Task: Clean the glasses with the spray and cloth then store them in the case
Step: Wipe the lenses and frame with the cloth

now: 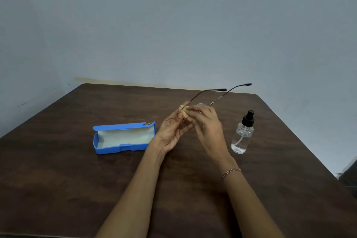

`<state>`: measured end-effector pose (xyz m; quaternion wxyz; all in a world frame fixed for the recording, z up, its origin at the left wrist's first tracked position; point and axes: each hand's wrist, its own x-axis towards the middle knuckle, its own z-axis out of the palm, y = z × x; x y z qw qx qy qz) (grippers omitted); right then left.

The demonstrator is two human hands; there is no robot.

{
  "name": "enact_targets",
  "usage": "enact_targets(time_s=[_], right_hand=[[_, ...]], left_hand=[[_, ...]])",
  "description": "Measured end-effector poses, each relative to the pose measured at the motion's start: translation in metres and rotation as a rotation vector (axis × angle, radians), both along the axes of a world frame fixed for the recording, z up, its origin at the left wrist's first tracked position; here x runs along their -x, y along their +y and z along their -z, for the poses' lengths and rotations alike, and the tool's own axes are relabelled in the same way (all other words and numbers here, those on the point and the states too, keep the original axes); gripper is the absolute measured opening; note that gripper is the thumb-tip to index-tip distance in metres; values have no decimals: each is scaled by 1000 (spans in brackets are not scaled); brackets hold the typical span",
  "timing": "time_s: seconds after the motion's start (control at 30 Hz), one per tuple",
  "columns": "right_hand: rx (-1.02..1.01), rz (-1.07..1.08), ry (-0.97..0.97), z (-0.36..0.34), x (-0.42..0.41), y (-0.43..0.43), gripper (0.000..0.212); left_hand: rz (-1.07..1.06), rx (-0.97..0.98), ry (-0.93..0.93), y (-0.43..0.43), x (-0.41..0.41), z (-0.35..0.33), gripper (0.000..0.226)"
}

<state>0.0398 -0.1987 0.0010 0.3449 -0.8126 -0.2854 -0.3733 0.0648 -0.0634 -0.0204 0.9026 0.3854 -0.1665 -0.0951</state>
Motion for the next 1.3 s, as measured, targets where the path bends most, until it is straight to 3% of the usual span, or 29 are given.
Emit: enact_targets(time_s=[0.17, 0.3, 0.47, 0.7, 0.93, 1.13, 1.3], right_hand=[[46, 18, -1, -13, -1, 2, 28], [65, 143, -31, -9, 0, 8, 32], [30, 0, -33, 0, 0, 4, 37], [3, 125, -3, 0, -2, 10, 41], [34, -87, -62, -5, 0, 4, 39], [50, 116, -48, -5, -6, 2, 46], [-9, 184, 8, -6, -6, 1, 39]], left_hand=[[27, -13, -21, 2, 1, -2, 60], [16, -27, -8, -1, 2, 0, 49], [1, -34, -5, 3, -3, 2, 37], [66, -81, -73, 1, -4, 0, 62], [48, -98, -113, 6, -4, -1, 60], [63, -179, -91, 4, -4, -1, 58], [39, -132, -121, 5, -4, -3, 52]])
